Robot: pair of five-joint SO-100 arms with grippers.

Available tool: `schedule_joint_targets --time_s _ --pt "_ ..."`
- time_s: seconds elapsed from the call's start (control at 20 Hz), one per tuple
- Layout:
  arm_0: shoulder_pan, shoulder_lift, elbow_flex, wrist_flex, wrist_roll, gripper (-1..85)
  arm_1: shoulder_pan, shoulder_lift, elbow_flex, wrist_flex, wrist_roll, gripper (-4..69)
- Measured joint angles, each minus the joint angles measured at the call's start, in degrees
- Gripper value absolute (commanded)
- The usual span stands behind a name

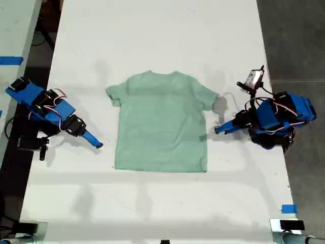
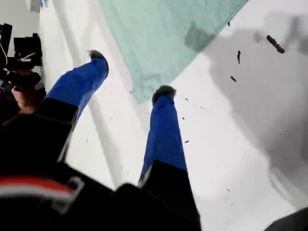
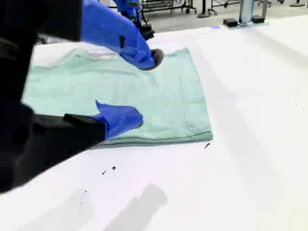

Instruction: Fold t shirt

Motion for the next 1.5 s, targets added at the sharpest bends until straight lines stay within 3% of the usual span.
schedule_joint_targets --time_s 0.1,0.15,0.25,0.3,0.35,0.4,0.5,0.65,0.7,0.75,0.9,0.95,1.0,1.1,1.2,1.25,1.3,1.4,1.5 --pt "-1.85 0.00 0.00 -3.08 2.81 0.4 2.20 0.00 0.18 0.00 -2.02 21.7" --pt "-5.89 0.00 0.00 -5.63 9.84 1.6 6.15 0.09 0.18 0.00 -2.55 21.7" --pt "-15.64 0.00 0.00 -2.90 22.94 5.9 7.29 0.09 0.18 0.00 -2.99 21.6" --pt "-20.57 0.00 0.00 -1.41 23.20 6.8 8.35 0.09 0.18 0.00 -2.99 21.6" --pt "-24.96 0.00 0.00 -0.70 18.72 6.8 8.61 0.09 0.18 0.00 -2.99 21.6" --pt "-29.71 0.00 0.00 -0.70 9.84 7.7 9.23 0.09 0.18 0.00 -3.08 22.8" --pt "-38.58 0.00 0.00 -0.70 -2.81 10.9 10.72 0.09 0.18 0.00 -3.08 34.8" --pt "-49.31 0.00 0.00 -0.70 -5.80 11.3 11.69 0.26 2.20 -0.79 -7.03 31.0" --pt "-51.68 0.00 0.00 -0.70 -6.24 11.3 11.34 0.35 4.83 -4.39 -10.63 38.3" --pt "-53.79 0.00 0.00 -0.70 -8.00 11.5 12.30 -0.09 8.00 -9.67 -13.36 39.4" --pt "-61.87 0.00 0.00 -0.70 -10.55 12.6 15.29 -0.53 15.64 -31.29 -17.93 28.9" --pt "-62.67 0.00 0.00 -0.62 -10.63 13.1 17.31 -1.93 14.77 -34.72 -18.63 29.0" --pt "-65.13 0.00 0.00 -0.62 -10.02 15.9 20.57 -6.42 10.90 -33.57 -19.42 29.9" --pt "-69.17 0.00 0.00 -0.62 -10.02 19.3 24.17 -23.20 -3.43 -25.66 -21.27 27.7" --pt "-65.83 0.00 -0.18 0.18 -10.02 19.5 28.12 -47.20 -26.19 -12.13 -23.03 28.9" --pt "-63.11 0.00 -0.88 0.53 -9.93 19.8 29.97 -60.56 -38.50 -4.83 -26.46 32.1" --pt "-59.33 0.00 -0.88 0.53 -9.58 17.5 32.34 -71.54 -49.92 -1.32 -31.20 32.2" --pt "-48.43 0.00 -0.26 0.35 -10.02 13.7 36.21 -80.16 -62.40 -6.77 -39.29 30.2" --pt "-44.56 0.00 -0.09 0.18 -10.11 13.6 39.90 -85.52 -63.63 -10.63 -43.51 30.6"
